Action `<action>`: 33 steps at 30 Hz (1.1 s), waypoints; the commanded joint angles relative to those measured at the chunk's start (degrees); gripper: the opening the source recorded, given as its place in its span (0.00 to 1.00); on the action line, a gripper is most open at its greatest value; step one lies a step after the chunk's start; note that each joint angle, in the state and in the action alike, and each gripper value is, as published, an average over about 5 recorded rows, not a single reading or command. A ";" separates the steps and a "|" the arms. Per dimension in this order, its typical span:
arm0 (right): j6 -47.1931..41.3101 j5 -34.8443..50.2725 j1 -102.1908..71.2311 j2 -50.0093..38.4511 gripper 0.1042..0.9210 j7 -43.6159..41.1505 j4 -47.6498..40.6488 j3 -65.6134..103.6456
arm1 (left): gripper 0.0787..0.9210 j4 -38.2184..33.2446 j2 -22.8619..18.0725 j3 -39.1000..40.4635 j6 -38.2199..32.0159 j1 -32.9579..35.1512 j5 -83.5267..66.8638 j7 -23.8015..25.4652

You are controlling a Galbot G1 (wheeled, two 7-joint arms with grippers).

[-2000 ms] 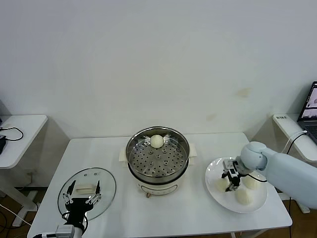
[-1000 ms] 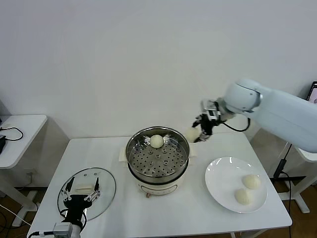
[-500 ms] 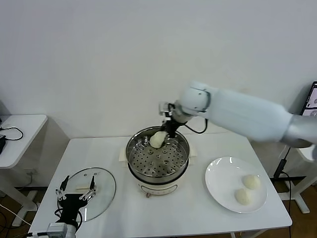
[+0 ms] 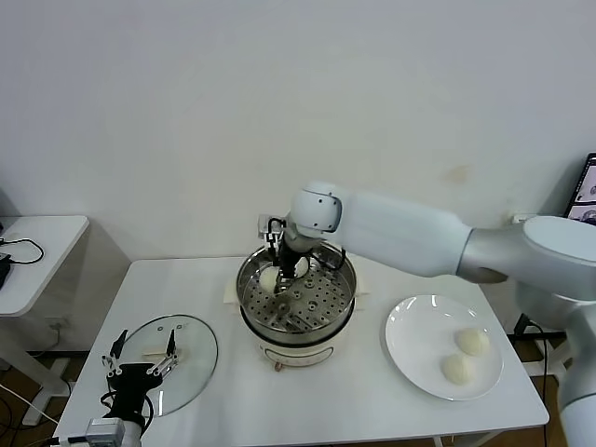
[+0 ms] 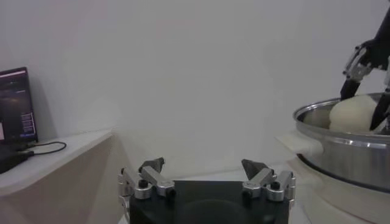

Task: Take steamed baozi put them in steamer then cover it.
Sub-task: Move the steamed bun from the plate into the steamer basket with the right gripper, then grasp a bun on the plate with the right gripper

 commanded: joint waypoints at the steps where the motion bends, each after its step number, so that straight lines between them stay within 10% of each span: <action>1: -0.55 -0.21 -2.12 4.16 0.62 0.96 -3.82 -0.08 | 0.88 -0.03 0.02 -0.01 -0.05 0.02 0.05 -0.04; 10: -0.62 -1.14 -2.52 4.63 0.64 0.89 -4.64 -0.25 | 0.88 0.07 -0.22 0.23 -0.08 -0.02 0.14 -0.06; 18: -0.02 -2.40 -0.72 2.79 0.85 -1.21 -3.12 -0.05 | 0.88 -0.24 -0.38 0.41 -0.05 -0.01 0.30 -0.07; 33: 9.45 -7.78 12.99 -23.15 0.88 -15.73 15.35 -2.08 | 0.88 -0.01 -0.02 1.64 0.53 -0.84 0.78 -0.04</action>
